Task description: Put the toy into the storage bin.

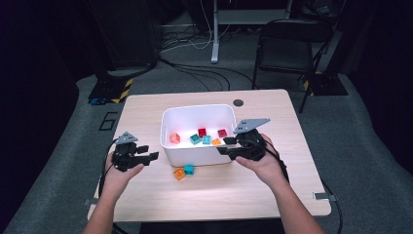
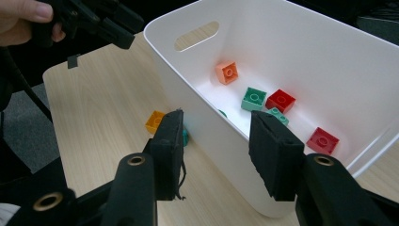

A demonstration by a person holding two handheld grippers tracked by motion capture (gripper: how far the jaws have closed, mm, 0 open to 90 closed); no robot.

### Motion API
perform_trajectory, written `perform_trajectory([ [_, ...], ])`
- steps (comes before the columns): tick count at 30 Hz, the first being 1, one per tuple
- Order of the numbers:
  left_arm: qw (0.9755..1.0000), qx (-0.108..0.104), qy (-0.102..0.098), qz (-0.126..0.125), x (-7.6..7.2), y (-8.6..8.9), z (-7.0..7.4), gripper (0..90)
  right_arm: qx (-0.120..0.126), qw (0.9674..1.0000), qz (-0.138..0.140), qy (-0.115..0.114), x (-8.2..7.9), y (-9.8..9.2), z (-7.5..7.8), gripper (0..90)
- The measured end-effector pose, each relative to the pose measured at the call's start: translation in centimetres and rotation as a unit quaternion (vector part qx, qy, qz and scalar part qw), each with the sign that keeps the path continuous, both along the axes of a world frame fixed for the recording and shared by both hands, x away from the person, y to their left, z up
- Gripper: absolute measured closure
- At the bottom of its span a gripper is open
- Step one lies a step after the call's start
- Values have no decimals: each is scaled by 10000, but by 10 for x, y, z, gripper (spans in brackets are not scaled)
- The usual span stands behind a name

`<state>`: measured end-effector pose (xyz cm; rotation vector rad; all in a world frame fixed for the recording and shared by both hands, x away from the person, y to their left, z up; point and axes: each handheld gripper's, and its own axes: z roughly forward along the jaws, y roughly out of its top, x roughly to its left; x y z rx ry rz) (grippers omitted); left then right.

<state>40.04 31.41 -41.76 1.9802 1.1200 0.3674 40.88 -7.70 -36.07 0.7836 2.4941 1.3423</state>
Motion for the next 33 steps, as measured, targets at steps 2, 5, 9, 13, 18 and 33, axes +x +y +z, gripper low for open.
perform_trajectory([
  [2,10000,43,19,-13,-2,-1,-5,430,10,10000,30,-29,-1,1,0,548],
  [5,9999,46,84,-33,-3,-2,-15,430,-11,9999,101,-74,-5,4,0,548],
  [9,9999,65,82,-83,-6,-5,-25,431,-27,9999,141,-96,-9,8,0,546],
  [13,9998,127,70,-170,-7,-11,-34,430,-41,9999,131,-100,-10,9,0,541],
  [18,9992,125,24,-368,-12,-19,-42,430,14,9999,88,-92,-9,6,0,539],
  [33,9959,116,61,-897,-11,-39,-67,460,97,9999,-38,-48,-10,-1,-3,533],
])
